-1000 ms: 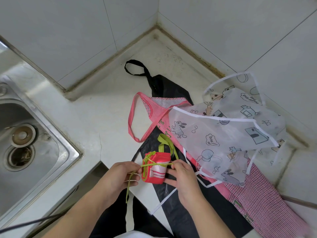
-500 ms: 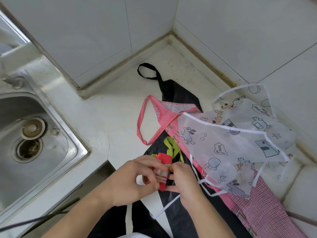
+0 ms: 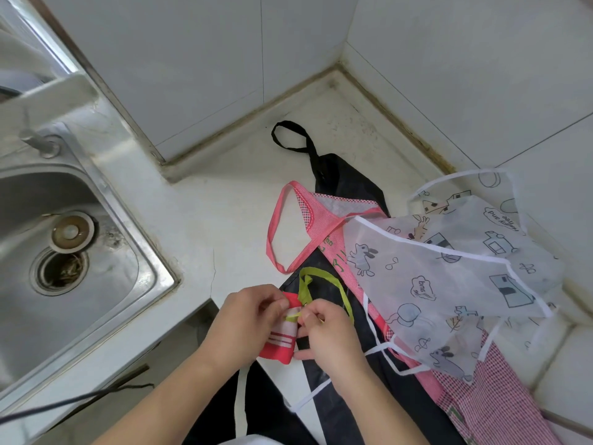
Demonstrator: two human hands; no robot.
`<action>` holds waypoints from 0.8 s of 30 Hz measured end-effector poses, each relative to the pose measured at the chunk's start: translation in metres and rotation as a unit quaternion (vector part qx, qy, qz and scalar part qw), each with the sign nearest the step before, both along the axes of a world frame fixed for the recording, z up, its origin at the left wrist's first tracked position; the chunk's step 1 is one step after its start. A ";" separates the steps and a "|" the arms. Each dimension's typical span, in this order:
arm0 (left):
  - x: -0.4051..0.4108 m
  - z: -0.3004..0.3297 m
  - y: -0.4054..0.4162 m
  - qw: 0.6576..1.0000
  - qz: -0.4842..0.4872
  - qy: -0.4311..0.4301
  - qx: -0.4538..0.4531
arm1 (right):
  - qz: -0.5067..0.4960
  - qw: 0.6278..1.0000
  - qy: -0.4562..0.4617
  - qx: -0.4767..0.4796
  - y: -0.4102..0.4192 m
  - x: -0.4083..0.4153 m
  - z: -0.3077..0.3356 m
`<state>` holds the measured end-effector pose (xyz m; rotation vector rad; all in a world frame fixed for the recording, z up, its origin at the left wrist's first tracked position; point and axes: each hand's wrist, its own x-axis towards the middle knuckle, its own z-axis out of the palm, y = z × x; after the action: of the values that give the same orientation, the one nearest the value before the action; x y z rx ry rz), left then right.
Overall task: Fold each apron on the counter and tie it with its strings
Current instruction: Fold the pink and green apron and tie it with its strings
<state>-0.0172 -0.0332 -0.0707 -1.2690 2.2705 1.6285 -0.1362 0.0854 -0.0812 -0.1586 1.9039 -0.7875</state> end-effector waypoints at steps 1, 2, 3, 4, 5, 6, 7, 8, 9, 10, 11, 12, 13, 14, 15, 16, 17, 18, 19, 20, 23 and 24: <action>0.000 -0.003 0.000 1.000 -0.017 -0.017 -0.015 | 0.032 0.998 0.045 -0.007 0.000 0.001 -0.001; 0.000 -0.005 0.001 0.999 -0.037 -0.032 -0.023 | 0.062 0.994 0.088 -0.019 0.001 0.002 -0.001; 0.000 -0.006 0.001 0.997 -0.059 -0.046 -0.026 | 0.087 0.987 0.128 -0.035 0.000 0.003 -0.002; 0.000 -0.006 0.002 0.995 -0.082 -0.055 -0.025 | 0.111 0.979 0.161 -0.048 -0.001 0.004 -0.002; -0.001 -0.006 0.001 0.993 -0.099 -0.058 -0.019 | 0.136 0.971 0.188 -0.058 -0.002 0.004 -0.001; 0.000 -0.006 -0.001 0.993 -0.108 -0.055 -0.003 | 0.162 0.962 0.211 -0.066 -0.004 0.004 0.000; 0.001 -0.005 -0.004 0.992 -0.112 -0.052 0.017 | 0.182 0.954 0.228 -0.072 -0.005 0.003 0.002; 0.002 -0.003 -0.007 0.991 -0.117 -0.052 0.035 | 0.191 0.948 0.241 -0.080 -0.006 0.002 0.003; 0.003 -0.003 -0.009 0.990 -0.125 -0.050 0.051 | 0.189 0.946 0.247 -0.088 -0.007 0.001 0.003; 0.005 -0.003 -0.011 0.988 -0.131 -0.046 0.068 | 0.183 0.946 0.249 -0.096 -0.008 0.000 0.003; 0.006 -0.002 -0.012 0.987 -0.130 -0.038 0.085 | 0.177 0.946 0.251 -0.102 -0.009 -0.001 0.004; 0.007 0.000 -0.012 0.987 -0.123 -0.029 0.099 | 0.173 0.946 0.252 -0.103 -0.010 -0.001 0.004; 0.007 0.001 -0.012 0.988 -0.111 -0.020 0.108 | 0.168 0.947 0.253 -0.106 -0.012 -0.001 0.006; 0.007 0.002 -0.012 0.989 -0.093 -0.014 0.110 | 0.161 0.947 0.252 -0.113 -0.013 -0.001 0.006; 0.008 0.001 -0.012 0.992 -0.074 -0.011 0.104 | 0.152 0.948 0.250 -0.122 -0.015 0.000 0.006; 0.008 0.000 -0.012 0.993 -0.059 -0.009 0.097 | 0.138 0.952 0.239 -0.131 -0.017 0.001 0.007; 0.008 -0.001 -0.012 0.994 -0.048 -0.008 0.094 | 0.117 0.960 0.215 -0.136 -0.018 0.001 0.007; 0.008 -0.003 -0.012 0.995 -0.039 -0.008 0.097 | 0.087 0.970 0.178 -0.141 -0.020 0.001 0.008; 0.007 -0.004 -0.012 0.994 -0.027 -0.008 0.105 | 0.051 0.979 0.131 -0.148 -0.021 -0.001 0.009; 0.007 -0.004 -0.012 0.993 -0.009 -0.008 0.118 | 0.021 0.984 0.084 -0.157 -0.022 -0.003 0.012; 0.004 -0.004 -0.016 0.987 0.044 0.016 0.156 | 0.015 0.982 0.038 -0.186 -0.021 -0.009 0.013; 0.004 -0.003 -0.018 0.985 0.050 0.027 0.162 | 0.041 0.979 0.057 -0.190 -0.020 -0.009 0.012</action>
<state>-0.0134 -0.0511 -0.0733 -1.2853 1.8885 1.9877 -0.1457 0.0656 -0.0692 -0.5255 1.8230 -1.0981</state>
